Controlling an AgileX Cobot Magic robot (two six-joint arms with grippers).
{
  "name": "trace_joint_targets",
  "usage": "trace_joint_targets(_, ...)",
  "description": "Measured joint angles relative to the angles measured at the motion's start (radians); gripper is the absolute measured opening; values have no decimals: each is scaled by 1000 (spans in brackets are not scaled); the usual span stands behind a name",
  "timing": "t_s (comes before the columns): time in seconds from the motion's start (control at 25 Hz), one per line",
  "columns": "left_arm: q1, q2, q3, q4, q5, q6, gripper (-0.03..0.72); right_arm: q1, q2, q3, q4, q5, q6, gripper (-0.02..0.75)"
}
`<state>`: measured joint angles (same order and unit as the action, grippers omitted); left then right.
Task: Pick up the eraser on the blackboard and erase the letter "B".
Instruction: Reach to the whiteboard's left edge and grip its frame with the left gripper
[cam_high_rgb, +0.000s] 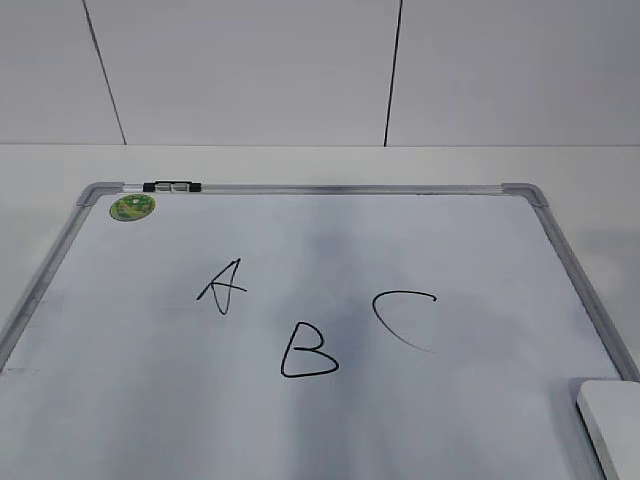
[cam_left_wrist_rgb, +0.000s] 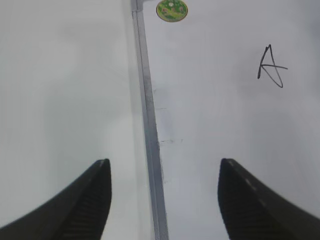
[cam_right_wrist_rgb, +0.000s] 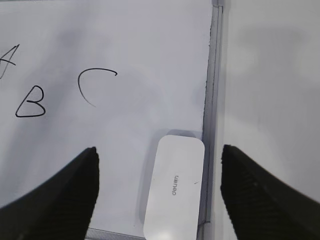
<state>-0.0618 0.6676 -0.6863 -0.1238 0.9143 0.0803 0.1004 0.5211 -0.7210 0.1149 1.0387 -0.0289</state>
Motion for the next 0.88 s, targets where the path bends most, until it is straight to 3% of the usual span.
trace_joint_targets(0.48,0,426,-66,-29,-99,2,505,0,222,0,2,92,0,596)
trace_joint_targets(0.64,0,565,-117,-29,-114,6,505,0,246,0,0,95,0,655)
trace_joint_targets(0.88,0,704,-164,-31,-125,6,505,0,268,0,0,110,0,677)
